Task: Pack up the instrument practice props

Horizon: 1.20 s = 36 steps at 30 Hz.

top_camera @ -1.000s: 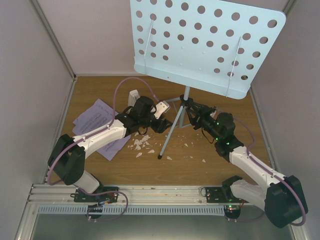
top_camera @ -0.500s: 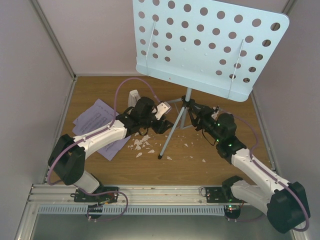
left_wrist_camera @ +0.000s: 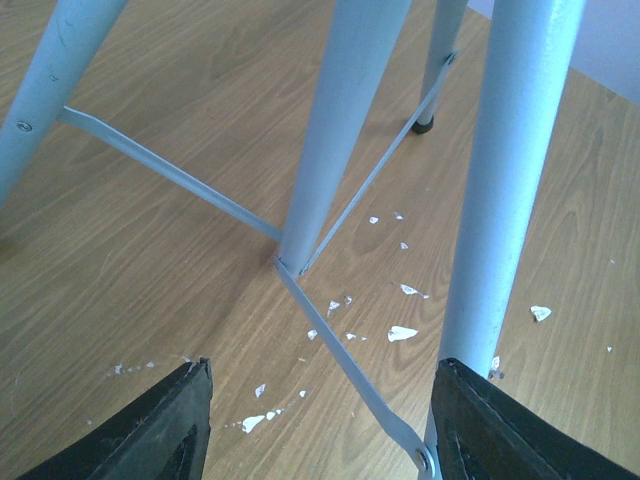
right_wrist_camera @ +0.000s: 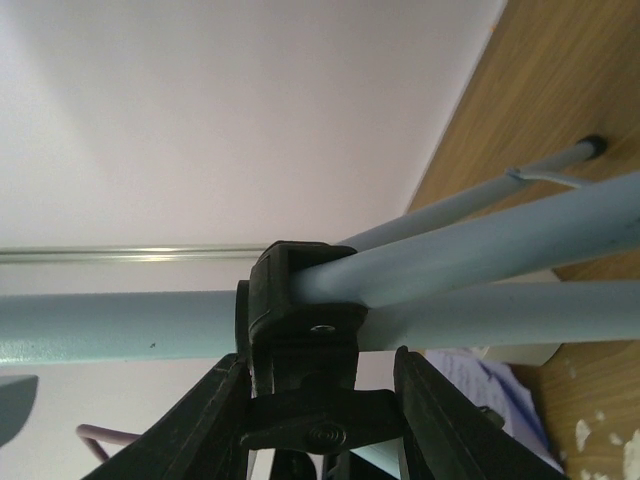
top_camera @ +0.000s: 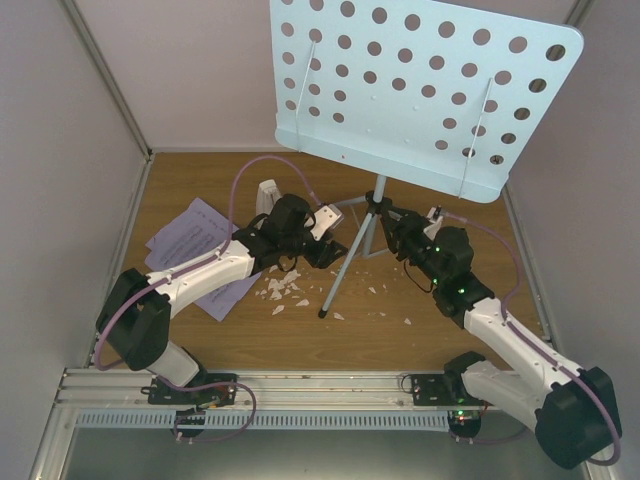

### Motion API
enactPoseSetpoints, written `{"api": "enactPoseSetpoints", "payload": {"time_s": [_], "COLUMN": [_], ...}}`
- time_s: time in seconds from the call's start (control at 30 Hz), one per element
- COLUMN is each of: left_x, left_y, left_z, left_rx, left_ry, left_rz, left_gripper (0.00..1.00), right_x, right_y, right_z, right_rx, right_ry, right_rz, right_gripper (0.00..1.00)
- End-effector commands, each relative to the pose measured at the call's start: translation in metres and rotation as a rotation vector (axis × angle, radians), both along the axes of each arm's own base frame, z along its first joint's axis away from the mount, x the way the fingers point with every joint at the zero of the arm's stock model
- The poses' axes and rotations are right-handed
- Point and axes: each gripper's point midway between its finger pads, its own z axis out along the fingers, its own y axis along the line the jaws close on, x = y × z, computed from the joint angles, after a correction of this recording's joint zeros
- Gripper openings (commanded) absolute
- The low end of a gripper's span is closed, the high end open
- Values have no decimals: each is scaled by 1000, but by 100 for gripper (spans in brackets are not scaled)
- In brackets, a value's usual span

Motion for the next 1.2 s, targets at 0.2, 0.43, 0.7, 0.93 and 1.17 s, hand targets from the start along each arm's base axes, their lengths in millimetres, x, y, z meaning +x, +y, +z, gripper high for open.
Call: {"api": "enactPoseSetpoints", "payload": {"time_s": [0.2,0.43,0.7,0.93,1.17], "left_x": [2,2,1,1,0], "left_y": [-10,-10,-11,-11,-11], "left_z": [17,18,19,21,20], "left_rx": [-31,-33,-34,-32,-32], "left_ry": [-47,-50,-52,-60,-58], "left_rz": [-24,-26,-28,-25,-28], "left_gripper": [62,62,62,62,62], "right_x": [6,-9,-13,-10,-10], "right_y": [-22,-24,-6,-7,-3], "right_z": [-4,-14,-11,3,5], "right_rx": [-205,-54,179,219,278], "right_ry": [-47,47,160,179,208], "right_rz": [-94,-95,-19,-40,-26], "right_gripper": [41,80,79,74,63]}}
